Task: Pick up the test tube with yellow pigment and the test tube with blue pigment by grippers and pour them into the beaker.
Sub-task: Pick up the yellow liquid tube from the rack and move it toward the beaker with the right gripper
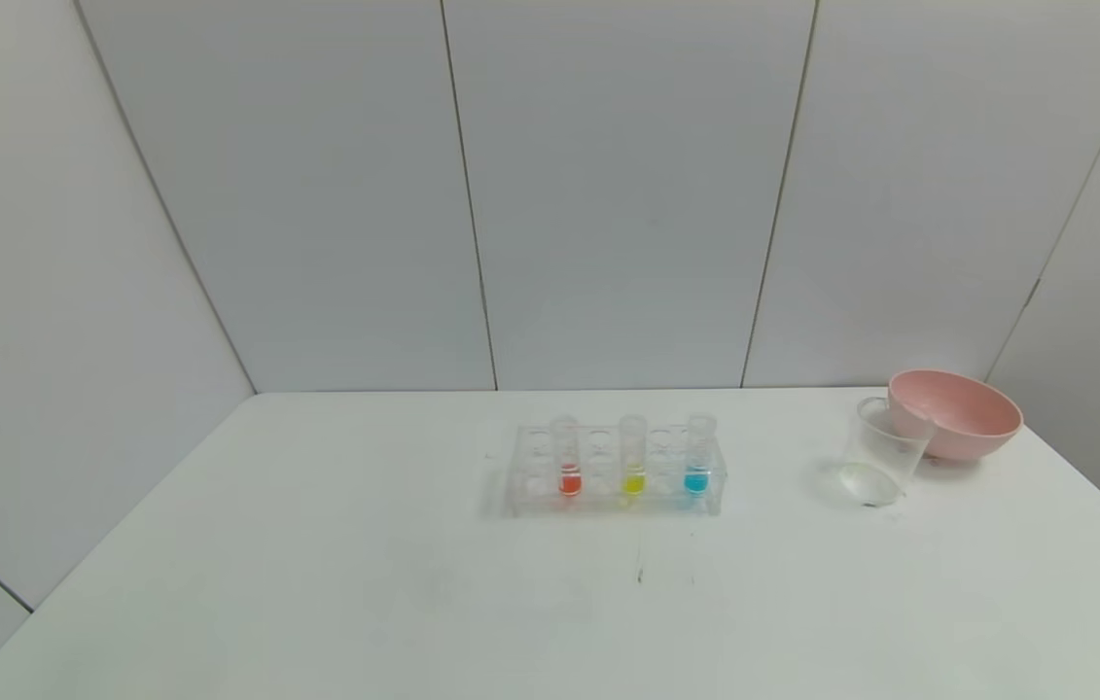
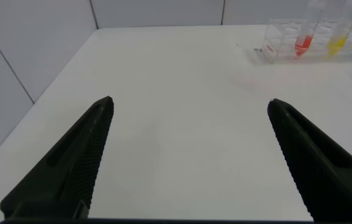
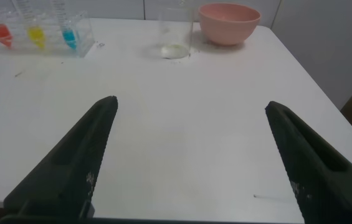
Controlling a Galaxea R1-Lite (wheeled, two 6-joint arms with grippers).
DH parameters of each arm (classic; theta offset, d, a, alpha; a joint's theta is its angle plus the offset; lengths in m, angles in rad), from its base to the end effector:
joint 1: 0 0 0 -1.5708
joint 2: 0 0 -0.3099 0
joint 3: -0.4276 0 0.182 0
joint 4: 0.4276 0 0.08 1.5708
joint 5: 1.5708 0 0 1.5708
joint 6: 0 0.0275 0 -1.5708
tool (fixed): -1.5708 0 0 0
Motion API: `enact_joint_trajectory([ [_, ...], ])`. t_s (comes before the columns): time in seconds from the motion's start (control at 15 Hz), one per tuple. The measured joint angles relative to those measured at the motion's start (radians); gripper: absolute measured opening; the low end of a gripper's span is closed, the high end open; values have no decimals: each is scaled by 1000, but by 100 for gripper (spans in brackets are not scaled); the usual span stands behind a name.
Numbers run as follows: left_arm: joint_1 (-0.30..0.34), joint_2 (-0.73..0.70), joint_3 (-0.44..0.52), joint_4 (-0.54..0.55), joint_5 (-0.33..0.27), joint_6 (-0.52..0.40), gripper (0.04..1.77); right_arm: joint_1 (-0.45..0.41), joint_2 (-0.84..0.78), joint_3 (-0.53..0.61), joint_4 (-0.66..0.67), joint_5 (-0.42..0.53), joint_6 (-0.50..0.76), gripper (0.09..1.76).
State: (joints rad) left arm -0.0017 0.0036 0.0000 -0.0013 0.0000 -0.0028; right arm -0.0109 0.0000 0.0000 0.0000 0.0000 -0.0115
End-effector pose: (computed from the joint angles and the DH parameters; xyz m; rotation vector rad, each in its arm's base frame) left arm -0.0365 0.0001 0.0757 -0.0028 0.0023 -0.0017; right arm -0.0368 0.0004 0.0755 -0.0115 0.0001 -0.0109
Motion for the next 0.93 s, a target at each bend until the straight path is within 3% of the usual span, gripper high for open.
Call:
enact_joint_trajectory([
  [0.33, 0, 0, 0, 0, 0, 0, 176, -1, 1, -9, 6, -5, 2, 171],
  [0.6, 0, 0, 0, 0, 0, 0, 176, -1, 54, -97, -18, -5, 1, 171],
  [0.93, 0, 0, 0, 0, 0, 0, 176, -3, 297, -164, -216, -6, 23, 171],
])
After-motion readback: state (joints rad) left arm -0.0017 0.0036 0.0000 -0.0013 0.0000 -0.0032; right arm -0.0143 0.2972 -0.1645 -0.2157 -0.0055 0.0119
